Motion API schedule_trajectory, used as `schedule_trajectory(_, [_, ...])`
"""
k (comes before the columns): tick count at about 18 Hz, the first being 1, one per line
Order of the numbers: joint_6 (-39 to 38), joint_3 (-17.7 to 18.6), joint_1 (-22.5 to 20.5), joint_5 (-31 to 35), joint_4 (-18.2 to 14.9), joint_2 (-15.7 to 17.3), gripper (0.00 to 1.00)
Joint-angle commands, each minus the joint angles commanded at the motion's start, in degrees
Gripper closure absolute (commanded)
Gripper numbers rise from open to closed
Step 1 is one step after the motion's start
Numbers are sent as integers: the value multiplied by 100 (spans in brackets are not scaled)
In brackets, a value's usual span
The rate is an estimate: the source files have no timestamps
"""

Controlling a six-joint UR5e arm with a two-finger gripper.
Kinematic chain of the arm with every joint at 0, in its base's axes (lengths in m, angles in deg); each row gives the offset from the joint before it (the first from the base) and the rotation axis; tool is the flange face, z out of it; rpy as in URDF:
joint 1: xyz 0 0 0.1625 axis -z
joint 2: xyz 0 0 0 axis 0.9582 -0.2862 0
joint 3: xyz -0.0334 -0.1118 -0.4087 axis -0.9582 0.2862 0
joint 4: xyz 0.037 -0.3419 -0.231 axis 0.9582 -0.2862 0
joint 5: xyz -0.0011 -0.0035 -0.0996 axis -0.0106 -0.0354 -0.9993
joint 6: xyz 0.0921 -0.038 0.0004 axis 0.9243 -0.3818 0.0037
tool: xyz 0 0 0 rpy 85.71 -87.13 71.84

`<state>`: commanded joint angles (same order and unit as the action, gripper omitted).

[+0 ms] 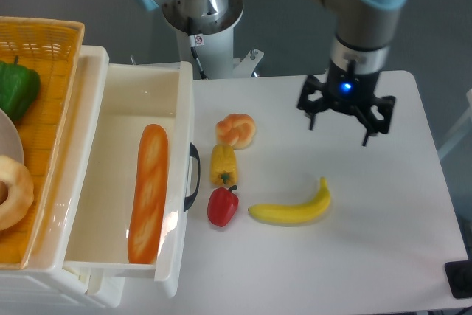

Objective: Place the long bread in the upper white drawer

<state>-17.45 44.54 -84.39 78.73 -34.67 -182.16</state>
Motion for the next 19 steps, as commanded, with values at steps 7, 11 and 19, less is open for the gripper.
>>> schedule_trajectory(7, [221,325,-9,466,227,-264,0])
schedule_trajectory(11, [239,421,26,685,281,-422,0])
schedule_trajectory(19, [230,519,44,809,290,-449,0])
